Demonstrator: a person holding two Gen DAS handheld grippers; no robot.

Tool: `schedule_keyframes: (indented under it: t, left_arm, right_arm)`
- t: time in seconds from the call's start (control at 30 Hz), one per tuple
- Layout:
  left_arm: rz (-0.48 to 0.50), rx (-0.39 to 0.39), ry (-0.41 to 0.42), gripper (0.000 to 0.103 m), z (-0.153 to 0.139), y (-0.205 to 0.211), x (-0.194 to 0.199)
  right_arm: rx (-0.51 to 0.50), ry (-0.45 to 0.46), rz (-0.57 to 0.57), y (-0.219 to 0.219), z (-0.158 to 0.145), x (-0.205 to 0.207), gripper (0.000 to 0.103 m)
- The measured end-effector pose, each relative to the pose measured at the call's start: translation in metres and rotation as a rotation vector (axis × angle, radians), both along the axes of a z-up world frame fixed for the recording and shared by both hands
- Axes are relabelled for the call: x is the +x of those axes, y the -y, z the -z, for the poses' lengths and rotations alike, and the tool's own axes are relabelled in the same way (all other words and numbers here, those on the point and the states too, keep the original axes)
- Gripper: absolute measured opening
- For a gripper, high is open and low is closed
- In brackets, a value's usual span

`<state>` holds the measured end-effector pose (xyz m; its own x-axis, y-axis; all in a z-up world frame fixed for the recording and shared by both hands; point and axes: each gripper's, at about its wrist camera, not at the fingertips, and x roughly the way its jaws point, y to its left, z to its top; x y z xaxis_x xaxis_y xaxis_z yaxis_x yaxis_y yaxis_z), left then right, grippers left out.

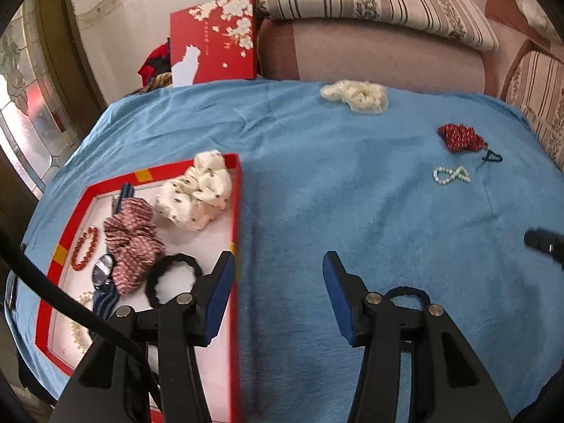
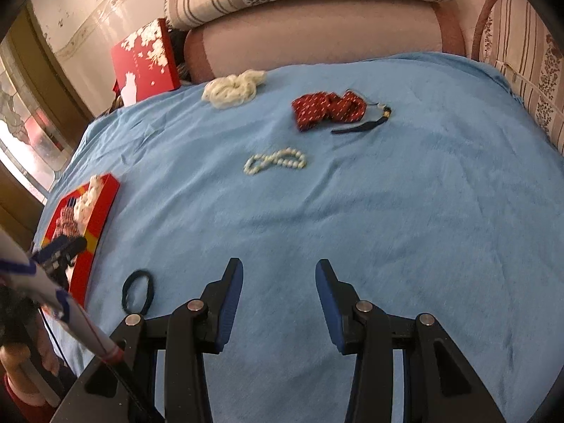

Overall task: Organize jewelry
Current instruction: 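Grasp the pale bead bracelet with the left gripper while the right grasps the black cord lanyard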

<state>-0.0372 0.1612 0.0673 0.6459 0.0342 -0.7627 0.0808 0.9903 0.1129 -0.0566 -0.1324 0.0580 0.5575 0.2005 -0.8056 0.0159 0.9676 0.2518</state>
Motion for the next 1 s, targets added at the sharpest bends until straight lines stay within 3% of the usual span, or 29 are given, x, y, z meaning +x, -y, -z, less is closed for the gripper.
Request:
schedule_keyframes:
  t: [0.13, 0.37, 0.67, 0.87, 1.0]
  left_arm:
    - [0.01, -0.02, -0.017, 0.05, 0.007, 0.012, 0.004]
    - [0.053, -0.193, -0.09, 0.05, 0.0, 0.034, 0.026]
    - [0.183, -0.208, -0.146, 0.051, 0.013, 0.118, 0.088]
    - [0.262, -0.227, -0.21, 0.051, 0.036, 0.164, 0.127]
    - [0.305, -0.209, -0.233, 0.053, 0.049, 0.185, 0.138]
  right_arm:
    - [-0.015, 0.019, 0.005, 0.016, 0.0, 0.016, 0.047]
    - [0.0, 0.055, 0.057, 0.058, 0.002, 0.057, 0.048]
    - [0.183, 0.032, 0.177, 0.118, 0.011, 0.102, 0.06]
    - [0.198, 0.01, 0.217, 0.126, 0.024, 0.137, 0.06]
    - [0.14, -0.018, 0.184, 0.11, 0.038, 0.151, 0.06]
